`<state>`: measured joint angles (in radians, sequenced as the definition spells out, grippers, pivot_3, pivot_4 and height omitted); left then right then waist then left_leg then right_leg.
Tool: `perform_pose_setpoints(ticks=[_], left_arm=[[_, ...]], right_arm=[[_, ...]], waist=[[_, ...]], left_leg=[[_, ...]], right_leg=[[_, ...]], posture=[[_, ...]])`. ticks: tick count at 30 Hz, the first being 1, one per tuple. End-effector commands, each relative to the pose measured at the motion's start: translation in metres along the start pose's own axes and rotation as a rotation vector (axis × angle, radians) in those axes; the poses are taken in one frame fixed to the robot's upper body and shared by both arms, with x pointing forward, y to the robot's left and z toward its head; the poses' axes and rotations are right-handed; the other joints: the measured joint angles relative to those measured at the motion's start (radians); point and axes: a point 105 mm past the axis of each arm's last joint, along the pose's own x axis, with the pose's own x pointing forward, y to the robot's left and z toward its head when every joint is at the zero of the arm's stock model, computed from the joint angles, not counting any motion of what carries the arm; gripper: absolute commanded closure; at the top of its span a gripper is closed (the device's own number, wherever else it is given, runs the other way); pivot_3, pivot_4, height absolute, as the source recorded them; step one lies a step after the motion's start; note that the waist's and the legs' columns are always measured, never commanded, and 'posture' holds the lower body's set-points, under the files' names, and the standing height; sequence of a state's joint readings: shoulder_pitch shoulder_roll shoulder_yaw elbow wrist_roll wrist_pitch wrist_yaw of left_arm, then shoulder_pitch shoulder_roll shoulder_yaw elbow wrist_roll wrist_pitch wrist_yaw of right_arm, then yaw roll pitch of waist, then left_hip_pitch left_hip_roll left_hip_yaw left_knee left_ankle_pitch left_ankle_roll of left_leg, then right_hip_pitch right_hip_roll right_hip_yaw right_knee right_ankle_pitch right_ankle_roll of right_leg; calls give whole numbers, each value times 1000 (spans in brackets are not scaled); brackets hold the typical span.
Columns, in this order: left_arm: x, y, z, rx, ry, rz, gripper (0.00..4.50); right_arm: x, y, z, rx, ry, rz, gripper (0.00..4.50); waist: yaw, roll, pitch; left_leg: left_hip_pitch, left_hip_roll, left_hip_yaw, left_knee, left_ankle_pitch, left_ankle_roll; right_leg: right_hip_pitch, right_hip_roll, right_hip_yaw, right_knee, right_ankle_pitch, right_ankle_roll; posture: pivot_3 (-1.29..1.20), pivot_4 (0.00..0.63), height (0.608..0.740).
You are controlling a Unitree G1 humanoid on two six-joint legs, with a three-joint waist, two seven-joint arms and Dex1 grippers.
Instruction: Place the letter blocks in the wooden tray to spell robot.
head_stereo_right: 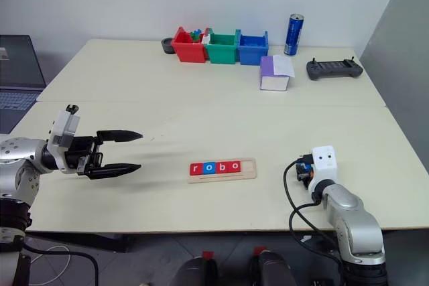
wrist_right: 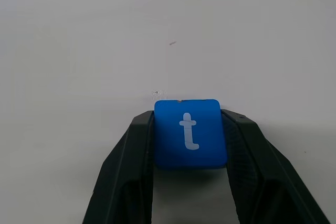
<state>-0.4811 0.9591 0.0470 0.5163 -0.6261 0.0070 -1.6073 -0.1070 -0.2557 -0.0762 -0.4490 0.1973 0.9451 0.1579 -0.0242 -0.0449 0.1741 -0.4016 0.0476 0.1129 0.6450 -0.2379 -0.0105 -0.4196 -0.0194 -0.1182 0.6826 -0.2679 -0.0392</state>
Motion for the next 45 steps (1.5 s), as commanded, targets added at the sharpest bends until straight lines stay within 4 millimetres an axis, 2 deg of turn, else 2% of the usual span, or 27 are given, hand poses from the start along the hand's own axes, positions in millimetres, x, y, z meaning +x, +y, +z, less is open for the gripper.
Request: perform_pose_setpoints(ticks=[1, 6, 9, 14, 18, 21, 24, 28, 33, 36, 41, 45], left_arm=[[-7, 1, 10, 49, 0, 10, 0], [-6, -1, 10, 46, 0, 5, 0], [-7, -1, 9, 44, 3, 5, 0], [-6, 0, 10, 46, 1, 3, 0], [-4, 0, 10, 50, 0, 0, 0], [-3, 1, 11, 51, 3, -2, 0], [-3, 2, 12, 52, 5, -1, 0], [0, 4, 12, 60, 0, -4, 0], [2, -3, 10, 65, -10, -22, 0], [0, -6, 9, 69, 0, -22, 0], [-7, -7, 11, 76, 11, -6, 0], [-11, -8, 12, 80, 15, 7, 0]], right_arm=[[-1, 26, 10, -7, -19, 60, 3042], [-1, 42, 12, 21, -21, 65, 3042], [-1, 44, 11, 14, -14, 60, 3042], [0, 33, 13, -9, -17, 28, 1321], [-6, 27, 36, -118, -75, 133, 30], [-14, 16, 56, -217, -107, 274, 30], [-21, 10, 66, -313, -114, 431, 30], [-21, 7, 67, -364, -46, 673, 30], [-19, 10, 45, -547, 40, 930, 30], [-14, 12, 41, -602, 65, 1020, 30], [6, 4, 30, -741, 113, 1034, 30], [12, 1, 31, -770, 106, 1039, 30]], waist=[[-3, 0, 0], [-5, 0, 0], [-5, 0, 0], [-4, 0, 0], [-3, 0, 0], [-2, 1, 0], [-1, 0, 0], [-2, 1, 0], [-2, 1, 0], [-2, 1, 1], [1, 1, 1], [3, 1, 1]], left_leg=[[0, 0, 0, 0, 0, 0], [0, 1, 0, 0, 0, 0], [0, 0, 0, 0, 0, 0], [0, 0, 0, 0, 0, 0], [0, 0, 0, 0, 0, 0], [0, 0, 0, 0, 0, 0], [0, 0, 0, 0, 0, 0], [0, 0, 0, 0, 0, 0], [-1, 0, 0, 0, 0, 0], [-1, 0, 0, 0, 0, 0], [0, 0, 0, 1, 0, 0], [0, 0, 1, 1, 0, 0]], right_leg=[[0, 0, 0, 0, 0, 0], [0, 1, 0, 0, 0, 0], [0, 0, 0, 0, 0, 0], [0, 0, 0, 0, 0, 0], [0, 0, 0, 0, 0, 0], [0, 0, 0, -1, 0, 0], [0, 1, -1, -1, 0, 0], [0, 1, -1, -1, 0, 0], [0, 1, -1, -1, 0, 0], [0, 1, -1, -1, 0, 0], [0, 1, -1, 0, 0, 0], [0, 0, -1, 0, 0, 0]], posture=[[0, 150, 740], [0, 150, 740], [0, 150, 740], [0, 150, 740], [0, 150, 740], [0, 150, 740], [0, 150, 740], [0, 150, 740], [0, 150, 740], [0, 150, 740], [0, 150, 740], [0, 150, 740]])
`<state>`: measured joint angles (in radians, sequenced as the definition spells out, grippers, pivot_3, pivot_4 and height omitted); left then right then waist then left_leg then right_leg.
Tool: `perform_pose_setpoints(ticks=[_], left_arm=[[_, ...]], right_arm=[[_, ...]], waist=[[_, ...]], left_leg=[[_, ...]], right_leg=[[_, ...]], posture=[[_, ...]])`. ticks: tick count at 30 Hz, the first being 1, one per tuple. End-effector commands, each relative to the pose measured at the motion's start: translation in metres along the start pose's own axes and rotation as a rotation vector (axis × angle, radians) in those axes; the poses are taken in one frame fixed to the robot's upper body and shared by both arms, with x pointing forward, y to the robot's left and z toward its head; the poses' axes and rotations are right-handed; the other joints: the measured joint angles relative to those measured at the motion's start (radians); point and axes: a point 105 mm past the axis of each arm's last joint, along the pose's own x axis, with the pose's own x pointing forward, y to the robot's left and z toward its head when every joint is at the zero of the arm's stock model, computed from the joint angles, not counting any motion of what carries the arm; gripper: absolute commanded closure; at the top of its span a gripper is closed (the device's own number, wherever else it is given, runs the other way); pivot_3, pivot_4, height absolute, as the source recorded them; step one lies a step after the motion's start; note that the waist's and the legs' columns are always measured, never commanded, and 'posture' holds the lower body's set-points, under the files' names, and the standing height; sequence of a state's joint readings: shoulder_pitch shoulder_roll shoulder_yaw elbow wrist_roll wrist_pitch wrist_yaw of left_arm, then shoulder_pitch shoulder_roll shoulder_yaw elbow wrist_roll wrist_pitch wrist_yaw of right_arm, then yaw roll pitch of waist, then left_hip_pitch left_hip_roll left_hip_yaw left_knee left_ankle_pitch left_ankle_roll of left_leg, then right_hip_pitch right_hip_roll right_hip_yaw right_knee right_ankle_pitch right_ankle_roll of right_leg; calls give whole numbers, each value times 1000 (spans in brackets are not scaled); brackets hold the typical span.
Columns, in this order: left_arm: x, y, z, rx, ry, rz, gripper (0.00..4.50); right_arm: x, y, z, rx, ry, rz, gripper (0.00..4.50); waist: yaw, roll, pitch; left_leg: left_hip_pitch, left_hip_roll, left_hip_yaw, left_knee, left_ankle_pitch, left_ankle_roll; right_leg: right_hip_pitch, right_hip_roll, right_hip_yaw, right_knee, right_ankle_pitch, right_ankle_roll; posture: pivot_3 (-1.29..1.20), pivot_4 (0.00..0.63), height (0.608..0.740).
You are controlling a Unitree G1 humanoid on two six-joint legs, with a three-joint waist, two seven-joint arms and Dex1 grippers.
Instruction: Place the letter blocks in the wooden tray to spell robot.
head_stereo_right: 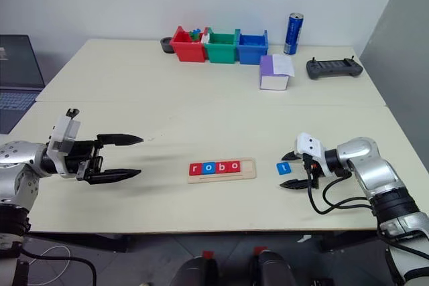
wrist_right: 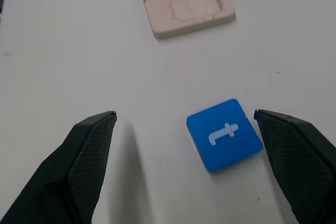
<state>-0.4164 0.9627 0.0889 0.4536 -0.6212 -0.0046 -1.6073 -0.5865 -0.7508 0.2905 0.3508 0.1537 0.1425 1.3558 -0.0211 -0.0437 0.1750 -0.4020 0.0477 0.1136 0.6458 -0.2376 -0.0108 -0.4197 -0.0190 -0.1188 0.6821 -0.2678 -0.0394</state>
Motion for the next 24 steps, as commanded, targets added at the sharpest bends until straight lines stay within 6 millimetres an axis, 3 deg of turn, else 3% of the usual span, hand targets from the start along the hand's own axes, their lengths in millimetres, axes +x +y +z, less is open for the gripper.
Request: perform_pose_setpoints(ticks=[1, 13, 16, 22, 24], left_arm=[[-9, 0, 14, 55, 5, 12, 0], [-18, -5, 15, 55, 19, 41, 0], [-19, -5, 15, 54, 22, 46, 0], [-20, -6, 15, 51, 23, 49, 0], [-20, -6, 15, 51, 23, 49, 0]], right_arm=[[-5, -7, 5, -62, 8, 5, 30], [0, -21, -7, -42, 35, 39, 30], [4, -23, -5, -14, 10, 34, 877], [6, -33, 8, 31, -25, -7, 3009], [5, -29, 25, 1, -53, 30, 3045]], waist=[[-1, 0, 0], [-4, 1, 0], [-4, 1, 0], [-5, 1, 0], [-5, 1, 1]], left_leg=[[0, 0, 0, 0, 1, -1], [1, 0, 0, 0, 2, -3], [1, 0, 0, 0, 2, -3], [1, 0, 0, 0, 2, -4], [1, 1, 0, 0, 2, -4]], right_leg=[[0, 0, 0, 0, 0, 0], [0, 0, 0, 1, 0, 0], [1, 0, 0, 1, 0, 0], [1, 0, 0, 1, 0, 0], [1, 0, 0, 2, 0, 0]], posture=[[0, 150, 740], [0, 150, 740], [0, 150, 740], [0, 150, 740], [0, 150, 740]])
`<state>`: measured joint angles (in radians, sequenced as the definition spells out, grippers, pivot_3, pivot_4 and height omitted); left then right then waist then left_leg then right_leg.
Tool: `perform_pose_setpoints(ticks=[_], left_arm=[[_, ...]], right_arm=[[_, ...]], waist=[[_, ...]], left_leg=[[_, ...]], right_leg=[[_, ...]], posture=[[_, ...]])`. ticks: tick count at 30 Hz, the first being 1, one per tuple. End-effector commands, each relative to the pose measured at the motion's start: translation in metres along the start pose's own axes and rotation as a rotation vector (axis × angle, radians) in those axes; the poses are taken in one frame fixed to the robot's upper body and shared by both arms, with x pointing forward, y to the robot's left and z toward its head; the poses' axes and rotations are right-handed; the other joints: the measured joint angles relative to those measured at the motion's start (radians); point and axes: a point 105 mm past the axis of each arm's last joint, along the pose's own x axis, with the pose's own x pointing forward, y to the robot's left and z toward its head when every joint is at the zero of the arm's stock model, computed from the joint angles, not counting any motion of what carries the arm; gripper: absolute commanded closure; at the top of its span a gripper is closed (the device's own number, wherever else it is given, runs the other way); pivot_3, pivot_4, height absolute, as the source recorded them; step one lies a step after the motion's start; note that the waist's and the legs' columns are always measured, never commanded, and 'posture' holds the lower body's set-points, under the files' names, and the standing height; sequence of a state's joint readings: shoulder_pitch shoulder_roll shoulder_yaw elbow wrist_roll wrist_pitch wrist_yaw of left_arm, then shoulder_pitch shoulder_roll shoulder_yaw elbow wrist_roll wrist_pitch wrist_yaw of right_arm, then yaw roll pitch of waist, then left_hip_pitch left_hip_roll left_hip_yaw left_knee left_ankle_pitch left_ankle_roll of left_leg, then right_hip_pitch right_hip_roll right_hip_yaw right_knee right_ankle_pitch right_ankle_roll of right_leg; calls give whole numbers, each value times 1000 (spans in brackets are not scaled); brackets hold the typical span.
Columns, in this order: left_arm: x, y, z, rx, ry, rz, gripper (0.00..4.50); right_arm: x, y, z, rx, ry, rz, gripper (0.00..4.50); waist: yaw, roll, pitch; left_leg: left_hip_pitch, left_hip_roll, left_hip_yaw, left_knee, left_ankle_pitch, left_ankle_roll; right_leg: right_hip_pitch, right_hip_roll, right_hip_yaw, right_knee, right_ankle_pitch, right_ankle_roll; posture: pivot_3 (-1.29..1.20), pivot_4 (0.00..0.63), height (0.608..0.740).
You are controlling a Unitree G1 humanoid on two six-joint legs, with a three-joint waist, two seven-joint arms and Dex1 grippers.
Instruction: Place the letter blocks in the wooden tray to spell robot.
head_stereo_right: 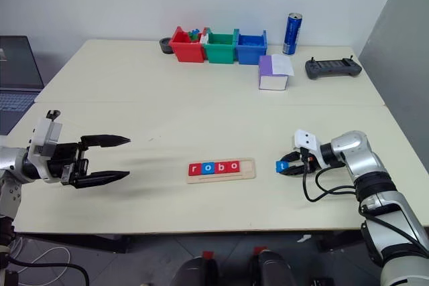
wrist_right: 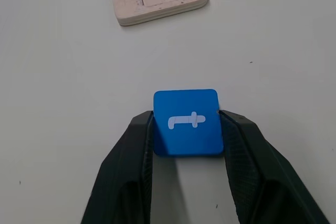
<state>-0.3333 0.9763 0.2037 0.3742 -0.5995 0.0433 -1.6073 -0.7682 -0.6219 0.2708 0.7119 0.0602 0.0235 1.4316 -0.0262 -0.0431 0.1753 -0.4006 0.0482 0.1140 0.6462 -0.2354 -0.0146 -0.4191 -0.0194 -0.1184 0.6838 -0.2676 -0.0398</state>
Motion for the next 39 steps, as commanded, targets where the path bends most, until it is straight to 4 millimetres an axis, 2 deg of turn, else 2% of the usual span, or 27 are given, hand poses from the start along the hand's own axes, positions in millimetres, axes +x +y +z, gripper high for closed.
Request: perform_pose_setpoints(ticks=[1, 3, 6, 9, 13, 23, 39], left_arm=[[-5, 1, 12, 47, 5, 6, 0], [-5, 1, 12, 46, 5, 7, 0], [-5, 1, 11, 45, 6, 8, 0], [-3, 1, 12, 45, 2, 6, 0], [-2, -1, 11, 42, -5, 4, 0], [-6, -6, 9, 33, -1, 16, 0], [-8, -13, 7, 15, 6, 19, 0]], right_arm=[[-5, 4, 35, -70, -48, 36, 3045], [-4, 11, 50, -117, -57, 65, 3045], [10, 24, 85, -222, -67, 95, 3045], [22, 30, 95, -257, -53, 108, 3045], [34, 21, 91, -242, -23, 101, 3045], [46, 8, 78, -239, 51, 113, 3045], [61, 5, 79, -233, 50, 114, 3045]], waist=[[0, 1, 1], [0, 2, 1], [0, 2, 1], [0, 2, 1], [1, 2, 1], [0, 2, 1], [-1, 2, 1]], left_leg=[[0, 0, 0, 0, 0, 0], [0, 0, 0, 0, 0, 0], [0, 0, 0, 0, 0, 0], [0, 0, 0, 0, -1, 1], [0, 0, 0, 1, -1, 3], [0, 0, 0, 1, 0, 1], [0, 0, 0, 0, 0, 0]], right_leg=[[0, 0, 0, 0, 0, 0], [-1, 0, 0, 1, 0, 0], [-1, 0, 0, 3, 0, 0], [-2, 0, 0, 4, 0, 0], [-1, -1, 0, 5, 0, 0], [-2, -1, 0, 5, 0, 0], [-2, -1, 0, 5, 0, -1]], posture=[[0, 150, 740], [0, 150, 740], [0, 150, 740], [0, 150, 740], [0, 150, 740], [0, 150, 740], [0, 150, 740]])
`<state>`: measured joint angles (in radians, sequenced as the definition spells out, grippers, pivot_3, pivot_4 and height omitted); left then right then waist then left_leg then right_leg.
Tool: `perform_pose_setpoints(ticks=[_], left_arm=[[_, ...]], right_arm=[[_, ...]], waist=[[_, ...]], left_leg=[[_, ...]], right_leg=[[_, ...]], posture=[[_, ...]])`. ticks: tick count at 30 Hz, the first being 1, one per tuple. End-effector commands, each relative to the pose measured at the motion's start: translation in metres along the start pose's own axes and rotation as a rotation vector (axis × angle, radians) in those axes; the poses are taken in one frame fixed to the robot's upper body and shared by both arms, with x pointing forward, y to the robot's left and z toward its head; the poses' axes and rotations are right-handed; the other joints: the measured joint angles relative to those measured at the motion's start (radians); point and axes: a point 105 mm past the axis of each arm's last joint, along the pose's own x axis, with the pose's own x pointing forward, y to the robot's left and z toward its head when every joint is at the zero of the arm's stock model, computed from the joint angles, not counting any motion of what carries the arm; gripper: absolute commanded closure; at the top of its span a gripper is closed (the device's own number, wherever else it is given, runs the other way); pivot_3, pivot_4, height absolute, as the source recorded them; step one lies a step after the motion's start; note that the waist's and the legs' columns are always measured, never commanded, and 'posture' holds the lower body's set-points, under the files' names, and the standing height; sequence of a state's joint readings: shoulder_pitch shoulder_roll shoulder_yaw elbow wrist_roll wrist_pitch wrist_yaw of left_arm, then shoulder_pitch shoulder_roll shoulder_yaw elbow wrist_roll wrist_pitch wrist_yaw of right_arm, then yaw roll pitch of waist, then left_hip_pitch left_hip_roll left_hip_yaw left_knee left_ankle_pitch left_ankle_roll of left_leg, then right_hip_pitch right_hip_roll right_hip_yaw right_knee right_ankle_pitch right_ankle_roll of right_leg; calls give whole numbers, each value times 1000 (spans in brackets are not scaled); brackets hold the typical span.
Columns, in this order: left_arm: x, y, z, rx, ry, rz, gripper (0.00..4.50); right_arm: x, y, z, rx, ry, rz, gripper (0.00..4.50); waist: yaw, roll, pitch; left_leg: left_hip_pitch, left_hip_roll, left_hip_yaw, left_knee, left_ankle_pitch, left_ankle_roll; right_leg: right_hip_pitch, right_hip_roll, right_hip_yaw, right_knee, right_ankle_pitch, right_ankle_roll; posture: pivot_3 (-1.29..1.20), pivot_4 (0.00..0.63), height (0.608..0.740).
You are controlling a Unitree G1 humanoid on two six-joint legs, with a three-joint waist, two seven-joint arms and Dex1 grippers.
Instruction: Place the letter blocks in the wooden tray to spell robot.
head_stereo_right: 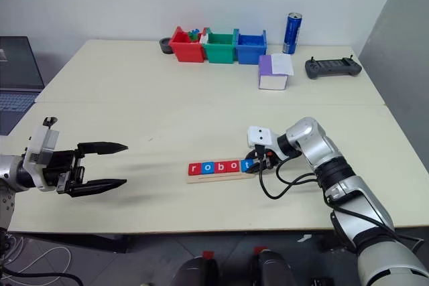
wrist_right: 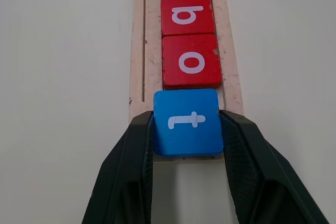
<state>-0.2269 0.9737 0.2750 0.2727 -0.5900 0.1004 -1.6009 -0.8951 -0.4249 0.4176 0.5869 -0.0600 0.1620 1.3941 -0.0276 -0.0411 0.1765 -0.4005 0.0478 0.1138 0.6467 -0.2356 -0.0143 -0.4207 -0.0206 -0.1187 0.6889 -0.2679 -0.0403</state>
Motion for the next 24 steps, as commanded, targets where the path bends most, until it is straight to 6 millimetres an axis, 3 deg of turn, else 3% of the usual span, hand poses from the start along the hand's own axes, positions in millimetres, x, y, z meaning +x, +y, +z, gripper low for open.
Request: perform_pose_setpoints(ticks=[1, 24], left_arm=[[-4, 0, 12, 49, -18, 18, 0], [-5, -1, 12, 44, -23, 30, 0]], right_arm=[[-5, -7, 12, -51, -6, -22, 3045], [1, -8, 20, -55, -16, -13, 3045]], waist=[[0, 0, 0], [0, 0, 0]], left_leg=[[0, 0, 0, 0, 0, 0], [0, 0, 0, 0, -1, 2]], right_leg=[[0, 0, 0, 0, 0, 0], [0, 0, 0, 0, 0, 0]], posture=[[0, 150, 740], [0, 150, 740]])
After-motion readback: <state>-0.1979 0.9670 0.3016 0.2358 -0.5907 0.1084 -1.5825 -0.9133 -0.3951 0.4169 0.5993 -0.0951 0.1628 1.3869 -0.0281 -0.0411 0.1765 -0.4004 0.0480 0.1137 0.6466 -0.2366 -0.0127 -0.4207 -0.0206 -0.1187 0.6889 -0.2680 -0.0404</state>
